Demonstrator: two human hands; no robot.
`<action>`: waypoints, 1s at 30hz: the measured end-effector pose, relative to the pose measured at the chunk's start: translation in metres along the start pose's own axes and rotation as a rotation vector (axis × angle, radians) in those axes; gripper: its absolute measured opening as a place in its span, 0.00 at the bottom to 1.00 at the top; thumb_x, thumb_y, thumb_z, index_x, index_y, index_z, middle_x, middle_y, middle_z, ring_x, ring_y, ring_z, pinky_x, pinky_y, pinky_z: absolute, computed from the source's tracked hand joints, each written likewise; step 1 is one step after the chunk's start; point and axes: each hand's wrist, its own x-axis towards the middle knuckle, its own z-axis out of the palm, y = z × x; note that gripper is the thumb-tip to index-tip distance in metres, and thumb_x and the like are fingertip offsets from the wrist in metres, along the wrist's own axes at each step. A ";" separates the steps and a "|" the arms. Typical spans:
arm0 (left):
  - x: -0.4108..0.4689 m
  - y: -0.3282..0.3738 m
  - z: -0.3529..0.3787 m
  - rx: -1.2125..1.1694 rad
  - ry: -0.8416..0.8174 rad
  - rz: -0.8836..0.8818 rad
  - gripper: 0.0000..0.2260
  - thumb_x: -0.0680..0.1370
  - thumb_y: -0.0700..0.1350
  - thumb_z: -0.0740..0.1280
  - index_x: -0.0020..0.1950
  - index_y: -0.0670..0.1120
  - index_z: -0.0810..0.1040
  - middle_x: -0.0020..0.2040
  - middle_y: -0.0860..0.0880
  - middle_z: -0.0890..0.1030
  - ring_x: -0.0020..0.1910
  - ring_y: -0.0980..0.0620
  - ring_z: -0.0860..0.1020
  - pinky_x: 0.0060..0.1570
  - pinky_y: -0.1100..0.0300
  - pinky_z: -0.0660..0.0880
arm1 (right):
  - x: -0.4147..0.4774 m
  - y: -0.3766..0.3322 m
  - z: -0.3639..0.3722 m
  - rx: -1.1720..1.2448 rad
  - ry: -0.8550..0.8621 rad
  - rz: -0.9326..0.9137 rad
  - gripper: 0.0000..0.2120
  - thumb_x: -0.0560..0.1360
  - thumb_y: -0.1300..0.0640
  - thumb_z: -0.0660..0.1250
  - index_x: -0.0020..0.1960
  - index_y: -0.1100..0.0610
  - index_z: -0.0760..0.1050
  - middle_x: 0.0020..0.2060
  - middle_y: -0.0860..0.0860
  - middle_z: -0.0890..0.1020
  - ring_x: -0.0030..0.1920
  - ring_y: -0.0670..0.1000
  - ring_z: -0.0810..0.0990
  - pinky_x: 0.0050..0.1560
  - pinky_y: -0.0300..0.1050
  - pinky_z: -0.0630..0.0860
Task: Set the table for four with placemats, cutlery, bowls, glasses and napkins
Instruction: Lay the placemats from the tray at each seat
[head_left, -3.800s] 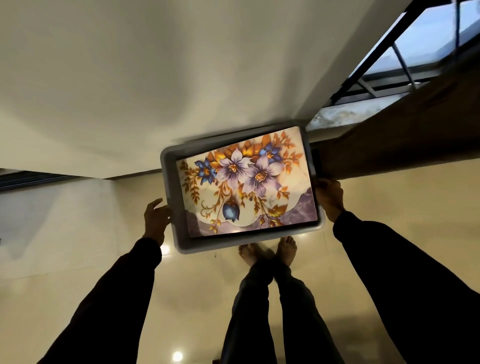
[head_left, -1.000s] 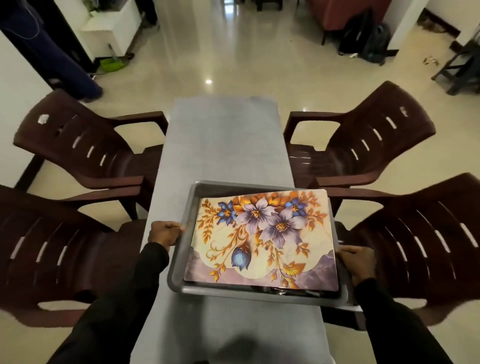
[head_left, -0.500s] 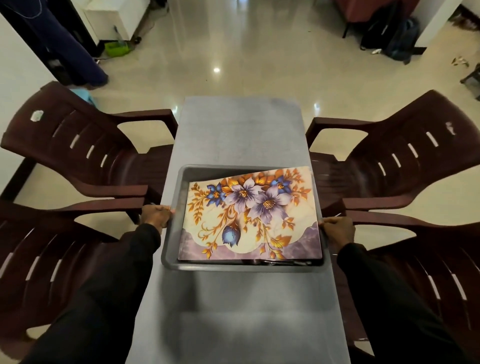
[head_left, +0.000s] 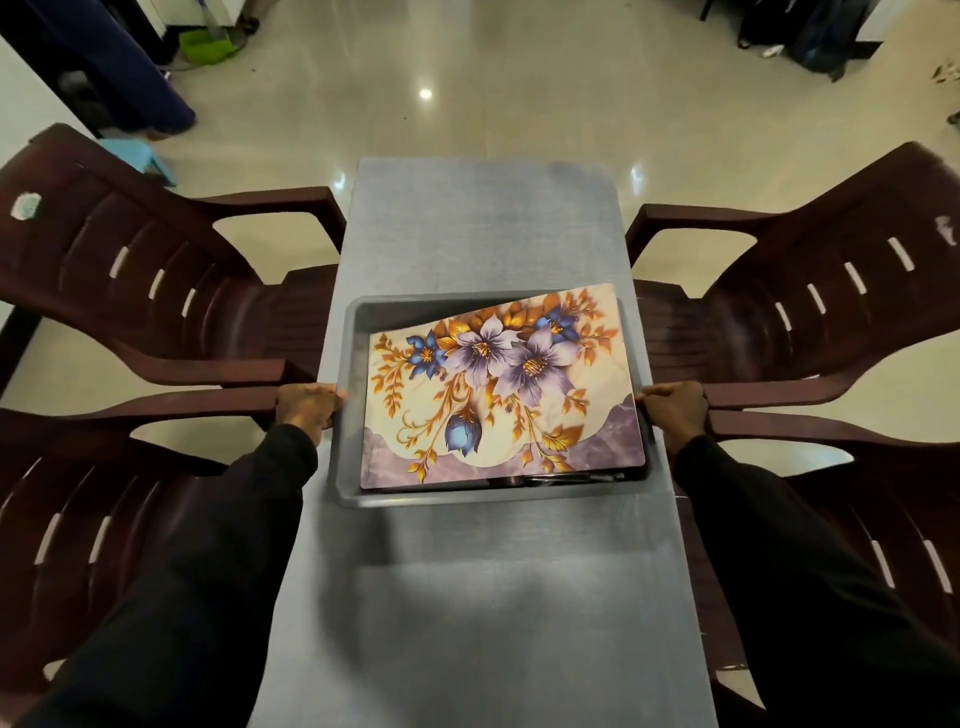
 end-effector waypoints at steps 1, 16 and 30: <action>0.000 -0.001 0.000 -0.001 -0.012 0.007 0.04 0.73 0.34 0.75 0.40 0.41 0.83 0.47 0.41 0.85 0.47 0.42 0.84 0.52 0.48 0.82 | -0.002 0.000 0.000 0.005 -0.002 -0.001 0.12 0.68 0.61 0.81 0.50 0.63 0.86 0.44 0.56 0.87 0.47 0.54 0.86 0.54 0.53 0.84; -0.019 -0.004 -0.008 -0.175 -0.070 0.118 0.12 0.77 0.37 0.74 0.59 0.36 0.82 0.56 0.39 0.83 0.55 0.42 0.82 0.51 0.54 0.79 | -0.025 -0.013 -0.001 -0.070 0.144 -0.287 0.07 0.76 0.63 0.73 0.53 0.64 0.84 0.47 0.59 0.87 0.47 0.54 0.84 0.56 0.49 0.81; -0.077 -0.004 0.002 -0.084 -0.293 0.214 0.13 0.76 0.38 0.75 0.59 0.38 0.81 0.55 0.40 0.84 0.54 0.43 0.83 0.50 0.54 0.80 | -0.056 -0.035 0.005 0.044 -0.011 -0.224 0.13 0.72 0.61 0.78 0.51 0.68 0.80 0.52 0.62 0.85 0.53 0.59 0.84 0.48 0.47 0.80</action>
